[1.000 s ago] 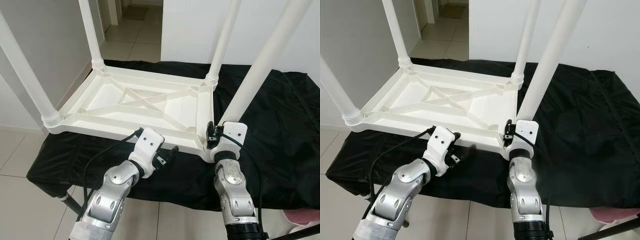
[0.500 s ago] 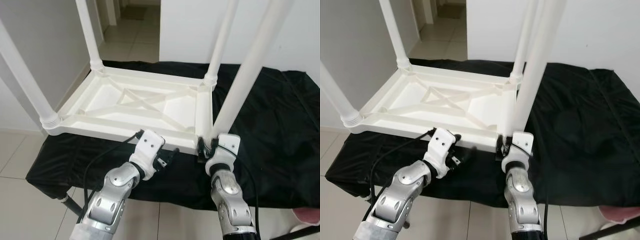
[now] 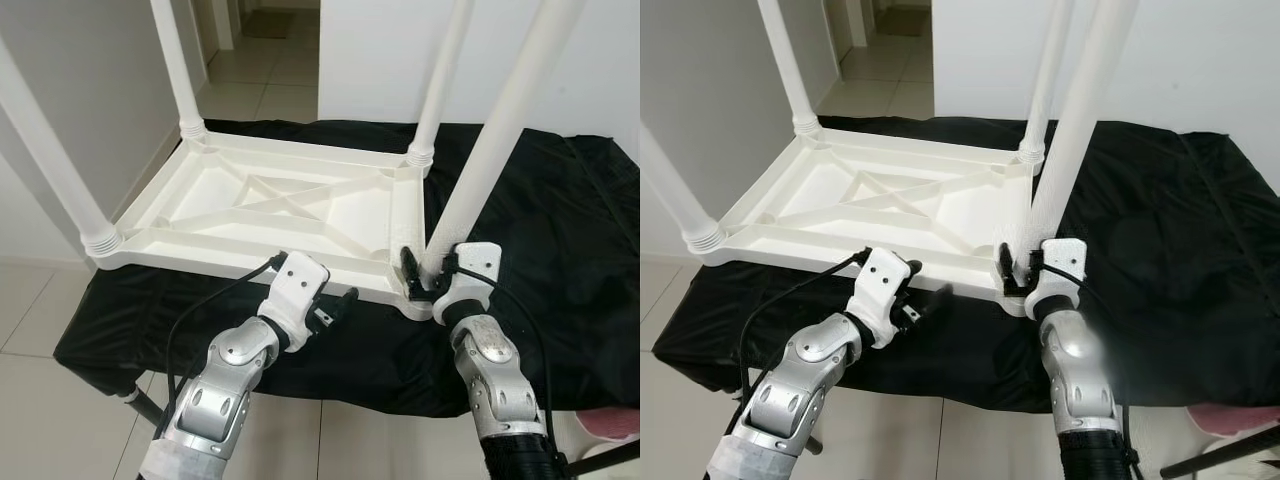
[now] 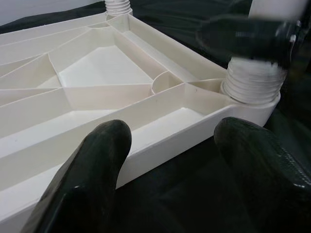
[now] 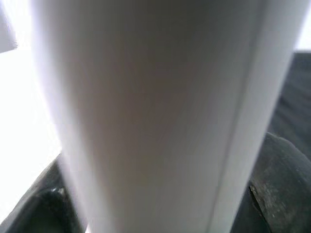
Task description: Building children table
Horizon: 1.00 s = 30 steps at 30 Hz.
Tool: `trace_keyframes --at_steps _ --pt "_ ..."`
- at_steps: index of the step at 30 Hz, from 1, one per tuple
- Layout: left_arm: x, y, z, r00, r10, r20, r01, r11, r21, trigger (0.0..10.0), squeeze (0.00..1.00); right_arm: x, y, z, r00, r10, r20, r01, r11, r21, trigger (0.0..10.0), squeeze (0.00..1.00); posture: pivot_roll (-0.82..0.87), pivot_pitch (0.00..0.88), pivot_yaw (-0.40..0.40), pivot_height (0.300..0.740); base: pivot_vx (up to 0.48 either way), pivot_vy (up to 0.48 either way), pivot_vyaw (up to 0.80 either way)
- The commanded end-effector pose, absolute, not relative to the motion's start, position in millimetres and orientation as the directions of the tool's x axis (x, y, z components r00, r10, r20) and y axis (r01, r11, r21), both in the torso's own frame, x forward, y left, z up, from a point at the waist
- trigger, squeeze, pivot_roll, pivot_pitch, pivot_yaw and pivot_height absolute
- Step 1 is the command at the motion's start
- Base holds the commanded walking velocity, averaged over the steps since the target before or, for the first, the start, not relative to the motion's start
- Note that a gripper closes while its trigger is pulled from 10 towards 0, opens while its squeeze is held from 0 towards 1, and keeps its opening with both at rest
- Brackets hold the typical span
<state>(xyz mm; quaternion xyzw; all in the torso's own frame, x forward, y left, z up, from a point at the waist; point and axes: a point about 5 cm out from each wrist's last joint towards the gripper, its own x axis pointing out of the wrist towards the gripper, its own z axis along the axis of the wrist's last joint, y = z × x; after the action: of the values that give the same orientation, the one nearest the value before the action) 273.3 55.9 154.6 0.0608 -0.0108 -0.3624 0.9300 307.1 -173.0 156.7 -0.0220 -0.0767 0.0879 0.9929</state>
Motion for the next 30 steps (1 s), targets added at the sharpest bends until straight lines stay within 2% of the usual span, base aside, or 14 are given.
trace_keyframes --at_steps 1,2,3,6,7,8,12,13,18,19,28,30 --pt "276 57 153 0.766 -0.642 -0.033 0.641 0.758 0.122 10.0 0.00 311 -170 160 0.958 0.237 0.161 -0.227 0.971 -0.076 10.0 0.00 -0.01 0.025 0.047 0.740 0.000 0.000 0.00" --pt "276 57 153 0.766 -0.642 -0.032 0.641 0.758 0.121 10.0 0.00 314 -170 161 0.944 0.290 0.157 -0.276 0.956 -0.102 9.2 0.00 -0.01 0.025 0.054 0.740 0.000 0.000 0.00" --pt "277 57 153 0.766 -0.642 -0.032 0.641 0.758 0.122 10.0 0.00 316 -170 162 0.930 0.334 0.153 -0.318 0.941 -0.120 5.0 0.00 -0.01 0.026 0.054 0.740 0.000 0.000 0.00" --pt "277 57 153 0.765 -0.643 -0.032 0.641 0.758 0.122 10.0 0.00 318 -169 162 0.914 0.377 0.148 -0.359 0.923 -0.136 5.0 0.00 -0.01 0.026 0.054 0.740 0.000 0.000 0.00" --pt "277 57 154 0.765 -0.643 -0.031 0.641 0.758 0.123 10.0 0.00 320 -170 162 0.898 0.417 0.138 -0.398 0.906 -0.146 0.4 0.00 0.00 0.029 0.055 0.740 0.000 0.000 0.00" --pt "277 57 155 0.766 -0.642 -0.030 0.640 0.758 0.123 10.0 0.00 320 -170 162 0.885 0.448 0.125 -0.429 0.890 -0.154 0.0 0.00 0.00 0.031 0.053 0.740 0.000 0.000 0.00" --pt "278 59 155 0.771 -0.636 -0.032 0.635 0.763 0.124 10.0 0.00 319 -172 156 0.857 0.509 0.076 -0.494 0.855 -0.156 0.0 0.00 0.00 0.030 0.051 0.740 0.000 0.000 0.00" --pt "277 60 154 0.773 -0.634 -0.033 0.633 0.764 0.125 10.0 0.00 319 -179 148 0.852 0.522 0.033 -0.513 0.847 -0.141 0.0 0.00 0.01 0.037 0.048 0.740 0.000 0.000 0.00" --pt "277 61 154 0.775 -0.631 -0.033 0.630 0.767 0.124 10.0 0.00 318 -184 144 0.855 0.518 0.018 -0.512 0.850 -0.120 0.0 0.00 0.01 0.038 0.046 0.740 0.000 0.000 0.00" --pt "276 61 154 0.778 -0.628 -0.034 0.627 0.770 0.122 10.0 0.00 319 -188 142 0.870 0.493 0.014 -0.489 0.866 -0.102 10.0 0.00 0.01 0.044 0.047 0.740 0.000 0.000 0.00" --pt "275 61 153 0.777 -0.628 -0.038 0.628 0.769 0.117 10.0 0.00 320 -186 142 0.904 0.427 0.037 -0.424 0.904 -0.052 10.0 0.00 0.01 0.047 0.047 0.740 0.000 0.000 0.00" --pt "275 60 153 0.780 -0.624 -0.035 0.624 0.773 0.112 10.0 0.00 321 -186 144 0.934 0.355 0.037 -0.352 0.933 -0.069 10.0 0.00 0.01 0.054 0.035 0.740 0.000 0.000 0.00"
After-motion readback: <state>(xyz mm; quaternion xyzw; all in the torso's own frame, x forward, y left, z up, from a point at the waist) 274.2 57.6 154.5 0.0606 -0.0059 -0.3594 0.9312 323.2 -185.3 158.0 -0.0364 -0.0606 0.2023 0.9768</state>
